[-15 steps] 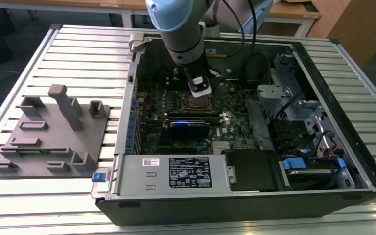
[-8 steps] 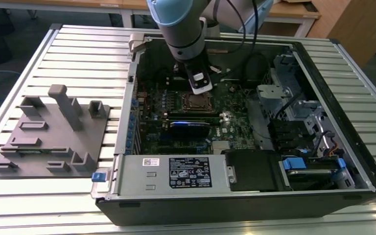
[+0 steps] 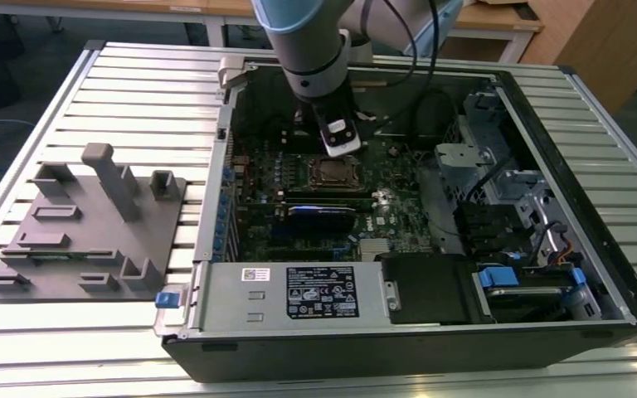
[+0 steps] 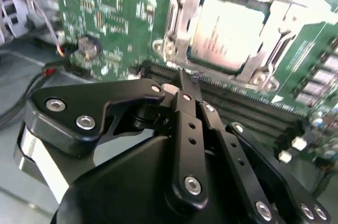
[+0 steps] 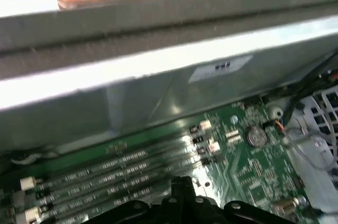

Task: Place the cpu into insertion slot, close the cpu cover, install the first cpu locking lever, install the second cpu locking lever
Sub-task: 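Install the first cpu locking lever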

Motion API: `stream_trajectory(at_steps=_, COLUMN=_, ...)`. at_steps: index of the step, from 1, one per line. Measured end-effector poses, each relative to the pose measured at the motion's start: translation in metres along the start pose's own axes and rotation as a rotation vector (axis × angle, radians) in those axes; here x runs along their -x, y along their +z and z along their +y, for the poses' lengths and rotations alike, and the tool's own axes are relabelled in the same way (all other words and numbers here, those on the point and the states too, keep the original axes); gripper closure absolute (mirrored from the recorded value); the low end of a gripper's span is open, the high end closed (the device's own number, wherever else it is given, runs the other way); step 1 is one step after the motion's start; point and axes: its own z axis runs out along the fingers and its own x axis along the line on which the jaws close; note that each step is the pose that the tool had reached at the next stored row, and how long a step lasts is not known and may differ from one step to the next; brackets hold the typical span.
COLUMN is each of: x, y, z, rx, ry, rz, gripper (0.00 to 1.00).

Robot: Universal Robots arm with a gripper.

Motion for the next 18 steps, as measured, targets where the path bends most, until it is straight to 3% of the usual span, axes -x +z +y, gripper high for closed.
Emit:
stream_trajectory(at_steps=7, x=0.0001, y=0.0002, z=0.0001, rx=-0.1177, ry=-0.023, rz=-0.0397, gripper=0.9)
stream_trajectory(at_steps=8, x=0.0002, y=0.0002, z=0.0001, rx=-0.1261, ry=-0.025, rz=-0.0424, gripper=0.9)
stream_trajectory(at_steps=13, x=0.0002, y=0.0002, z=0.0001, rx=-0.128, ry=-0.026, rz=-0.0423, gripper=0.9)
stream_trajectory(at_steps=14, x=0.0002, y=0.0003, z=0.0001, rx=-0.1292, ry=-0.026, rz=-0.0389, gripper=0.9)
stream_trajectory(at_steps=15, x=0.0002, y=0.0004, z=0.0001, rx=-0.1327, ry=-0.024, rz=-0.0305, gripper=0.9)
stream_trajectory(at_steps=16, x=0.0004, y=0.0005, z=0.0001, rx=-0.1382, ry=-0.022, rz=-0.0178, gripper=0.9)
stream_trajectory(at_steps=18, x=0.0007, y=0.001, z=0.0001, rx=-0.1525, ry=-0.018, rz=0.0146, gripper=0.9)
